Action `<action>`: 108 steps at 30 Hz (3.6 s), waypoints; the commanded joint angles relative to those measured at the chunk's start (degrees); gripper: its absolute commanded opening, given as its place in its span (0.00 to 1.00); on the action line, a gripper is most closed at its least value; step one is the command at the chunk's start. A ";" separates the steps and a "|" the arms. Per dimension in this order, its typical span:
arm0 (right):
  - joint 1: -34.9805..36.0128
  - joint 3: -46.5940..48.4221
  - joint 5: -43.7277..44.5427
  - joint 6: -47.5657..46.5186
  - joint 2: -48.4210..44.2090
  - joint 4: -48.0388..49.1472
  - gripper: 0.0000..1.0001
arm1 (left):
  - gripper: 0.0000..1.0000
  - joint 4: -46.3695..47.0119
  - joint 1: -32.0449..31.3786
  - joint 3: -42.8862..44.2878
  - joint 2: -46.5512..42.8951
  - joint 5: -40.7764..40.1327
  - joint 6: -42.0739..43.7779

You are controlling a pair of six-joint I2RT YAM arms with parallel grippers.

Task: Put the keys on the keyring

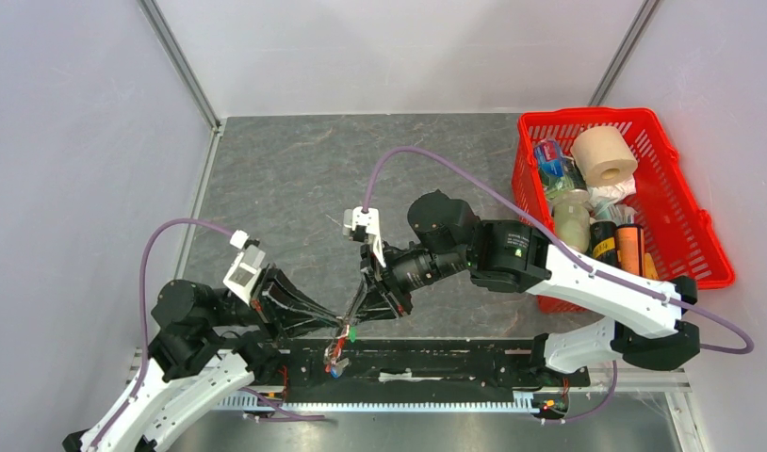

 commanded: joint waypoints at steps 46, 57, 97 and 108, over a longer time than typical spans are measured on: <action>0.30 -18.61 -1.29 14.33 -6.17 40.25 0.00 | 0.02 28.06 -0.07 -6.96 -5.77 -16.60 -6.96; 0.28 -20.11 -1.20 16.19 -3.51 48.44 0.08 | 0.02 33.45 -0.07 -7.90 -3.87 -16.47 -8.05; 0.20 -8.18 7.52 6.85 -8.18 30.85 0.40 | 0.02 41.89 -0.07 -9.18 -2.51 -22.11 -10.65; 0.28 -7.07 5.92 7.04 -5.74 34.05 0.39 | 0.02 44.69 -0.07 -9.87 -1.59 -23.61 -11.61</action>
